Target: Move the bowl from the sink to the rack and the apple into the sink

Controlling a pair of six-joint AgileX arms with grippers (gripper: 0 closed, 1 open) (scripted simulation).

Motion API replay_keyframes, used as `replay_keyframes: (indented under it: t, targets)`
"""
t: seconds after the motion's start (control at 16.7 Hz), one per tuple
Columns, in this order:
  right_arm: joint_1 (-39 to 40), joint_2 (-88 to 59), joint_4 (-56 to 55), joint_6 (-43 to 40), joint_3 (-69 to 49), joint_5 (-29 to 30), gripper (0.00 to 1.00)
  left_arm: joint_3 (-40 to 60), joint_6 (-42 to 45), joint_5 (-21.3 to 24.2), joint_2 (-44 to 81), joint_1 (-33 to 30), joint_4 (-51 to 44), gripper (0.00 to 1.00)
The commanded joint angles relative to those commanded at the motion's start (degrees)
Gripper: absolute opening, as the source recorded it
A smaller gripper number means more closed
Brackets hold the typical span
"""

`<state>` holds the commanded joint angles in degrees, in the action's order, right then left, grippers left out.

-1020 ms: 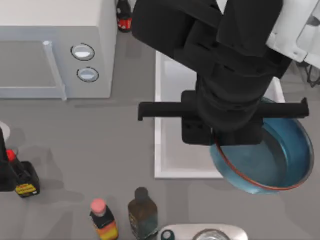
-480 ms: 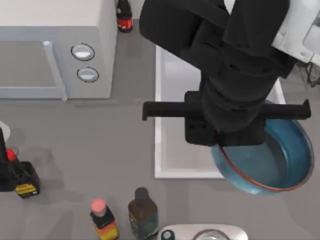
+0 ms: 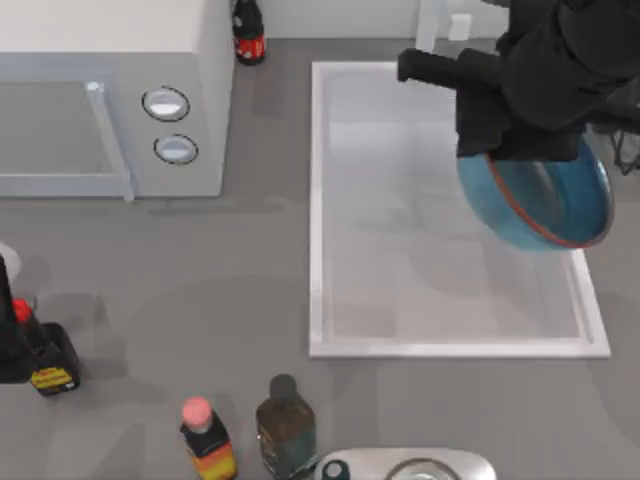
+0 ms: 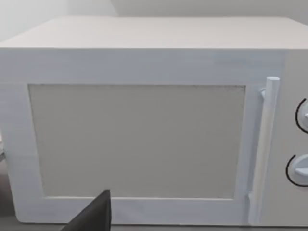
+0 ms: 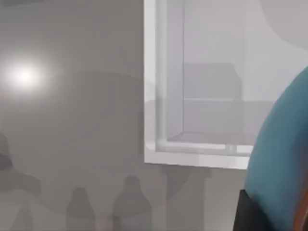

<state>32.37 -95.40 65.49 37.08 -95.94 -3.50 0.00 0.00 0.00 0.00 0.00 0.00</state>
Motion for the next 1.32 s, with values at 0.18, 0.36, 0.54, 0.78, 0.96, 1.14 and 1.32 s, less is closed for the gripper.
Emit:
replay_keyframes:
  t: [0.18,0.36,0.54,0.78,0.96,1.14,1.32]
  targets:
    - [-13.53,3.33,-16.15,-7.03,3.76,-3.58,0.00,0.00,0.00,0.00,0.00,0.00,0.00,1.00]
    - [-28.72,6.30,-34.86,-15.27,7.55,-7.38,0.00,0.00,0.00,0.00,0.00,0.00,0.00,1.00]
    - [-42.08,10.75,-49.94,-24.17,12.31,-11.71,0.00,0.00,0.00,0.00,0.00,0.00,0.00,1.00]
    - [-53.58,17.89,-62.10,-33.91,18.42,-17.33,0.00,0.00,0.00,0.00,0.00,0.00,0.00,1.00]
    - [-56.35,20.40,-65.05,-36.12,20.11,-19.23,0.00,0.00,0.00,0.00,0.00,0.00,0.00,1.00]
    - [-56.35,20.40,-65.05,-36.12,20.11,-19.23,0.00,0.00,0.00,0.00,0.00,0.00,0.00,1.00]
    - [-56.04,19.56,-65.70,-36.03,20.14,-18.96,0.00,0.00,0.00,0.00,0.00,0.00,0.00,1.00]
